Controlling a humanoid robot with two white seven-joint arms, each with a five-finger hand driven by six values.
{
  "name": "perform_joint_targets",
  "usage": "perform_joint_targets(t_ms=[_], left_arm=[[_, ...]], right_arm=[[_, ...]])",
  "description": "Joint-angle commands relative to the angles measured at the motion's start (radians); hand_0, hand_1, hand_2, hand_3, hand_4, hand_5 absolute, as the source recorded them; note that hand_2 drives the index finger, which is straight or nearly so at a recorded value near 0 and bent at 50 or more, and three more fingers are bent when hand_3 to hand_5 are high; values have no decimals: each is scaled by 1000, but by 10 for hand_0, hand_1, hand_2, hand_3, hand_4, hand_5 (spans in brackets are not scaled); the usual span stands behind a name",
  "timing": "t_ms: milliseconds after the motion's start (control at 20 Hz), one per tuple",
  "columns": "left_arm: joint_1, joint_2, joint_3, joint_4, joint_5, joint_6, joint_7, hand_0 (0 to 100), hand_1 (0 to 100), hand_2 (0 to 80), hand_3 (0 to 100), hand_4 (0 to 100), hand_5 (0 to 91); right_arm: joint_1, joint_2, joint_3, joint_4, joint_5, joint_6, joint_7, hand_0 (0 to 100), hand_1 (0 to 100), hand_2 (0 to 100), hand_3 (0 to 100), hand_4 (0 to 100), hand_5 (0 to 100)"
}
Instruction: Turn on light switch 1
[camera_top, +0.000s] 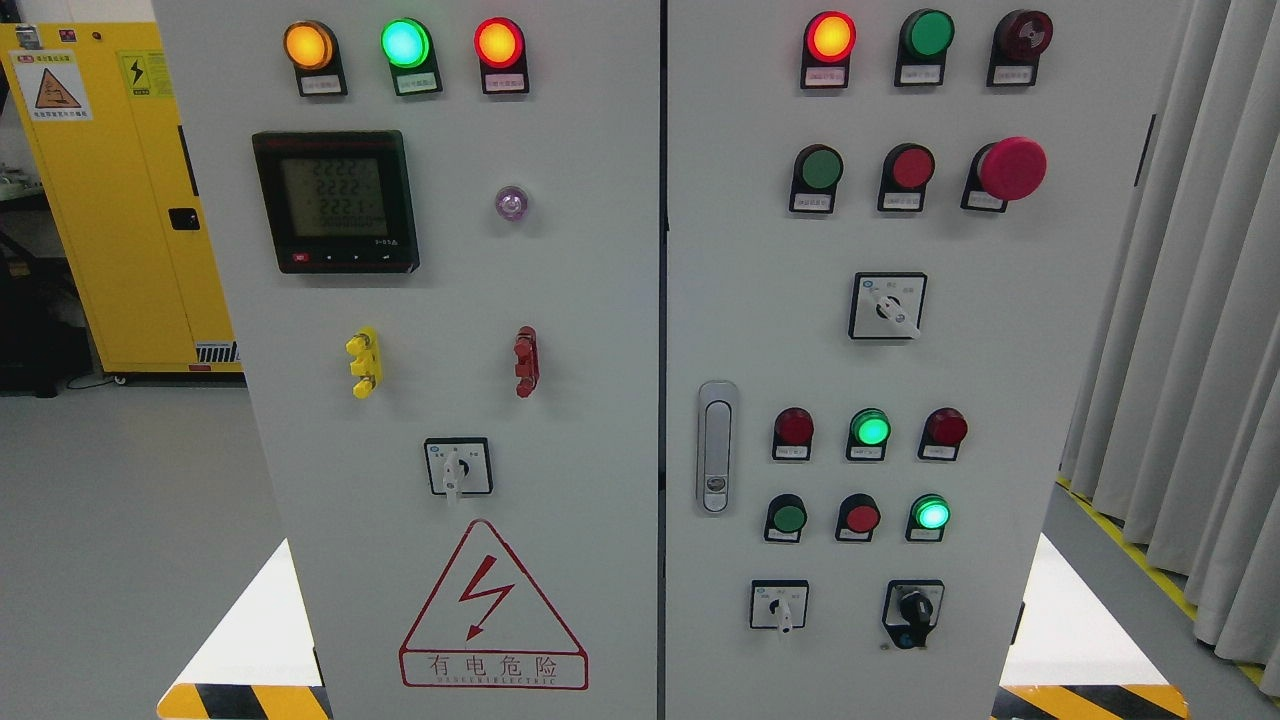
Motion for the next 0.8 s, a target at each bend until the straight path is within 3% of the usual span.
perform_joint_targets(t_ms=[0, 350, 750], left_arm=[[0, -3, -1, -6, -1, 2, -1, 363, 8, 0, 0, 0, 0], [5, 0, -2, -69, -1, 6, 4, 362, 7, 0, 0, 0, 0], [116, 17, -2, -354, -15, 0, 111, 347, 29, 0, 0, 0, 0]], right_arm=[[0, 0, 0, 0, 0, 0, 1, 0, 500, 40, 0, 0, 0], [0, 0, 0, 0, 0, 0, -1, 0, 500, 40, 0, 0, 0], [0, 0, 0, 0, 0, 0, 1, 0, 500, 40, 0, 0, 0]])
